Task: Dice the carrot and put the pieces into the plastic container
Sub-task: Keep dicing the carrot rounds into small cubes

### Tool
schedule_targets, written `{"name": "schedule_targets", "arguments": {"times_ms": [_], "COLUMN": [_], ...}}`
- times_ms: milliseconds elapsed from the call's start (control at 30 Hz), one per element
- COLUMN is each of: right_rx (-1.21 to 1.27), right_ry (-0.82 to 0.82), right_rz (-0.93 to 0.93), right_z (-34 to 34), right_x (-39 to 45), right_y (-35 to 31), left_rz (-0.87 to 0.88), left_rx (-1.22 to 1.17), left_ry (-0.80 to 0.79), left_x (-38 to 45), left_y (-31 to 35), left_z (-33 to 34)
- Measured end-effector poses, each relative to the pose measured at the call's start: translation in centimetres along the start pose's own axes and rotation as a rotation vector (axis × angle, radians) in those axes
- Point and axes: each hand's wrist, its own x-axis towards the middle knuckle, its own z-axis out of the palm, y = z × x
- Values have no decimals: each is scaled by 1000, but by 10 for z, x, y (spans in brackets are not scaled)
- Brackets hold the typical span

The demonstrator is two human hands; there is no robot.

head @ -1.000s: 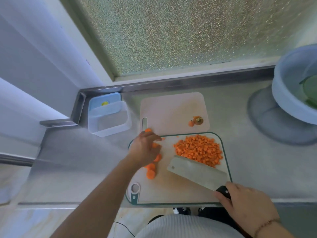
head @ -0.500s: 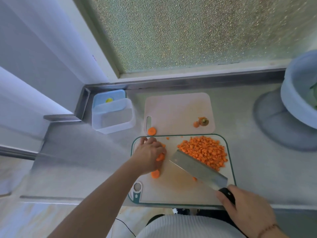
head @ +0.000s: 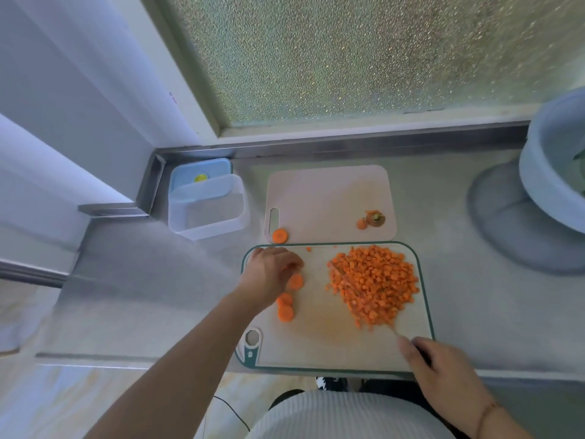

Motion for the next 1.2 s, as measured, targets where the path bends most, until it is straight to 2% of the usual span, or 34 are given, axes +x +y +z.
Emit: {"name": "schedule_targets", "arguments": {"times_ms": [100,167,300,400,467,533,633,733,933,1200], "right_rx": [325,367,406,439,456,456,351,82,41,57], "right_ry": [-218,-329,-411,-394,-359,-333,-298,-232,-173,-164], "right_rz": [153,180,263,308,330,343,247,68,5,-63], "right_z": [4,9,18,14,9,6,10,17,30,27], "right_x": [-2,-3,4,12,17,19,15,7,-8,-26], "right_y": [-11,-16,-20,-15,-11,-9,-10,-7,3,13], "left_rz": [-215,-301,-359,-382,-354,-268,81,314,310,296], "left_rx": [-224,-339,-431,-445,-428,-332,-31,19,-148,-181], "left_ry": [115,167,12,-102,-94,-18,147,165,161,172], "left_x": [-13,-30,-65,-77,-79,-80,-86,-96,-93,-96], "left_y": [16,26,35,48,51,50,42,35,47,49], "left_z": [-10,-6,15,32,45,53,59,64,85,95]}}
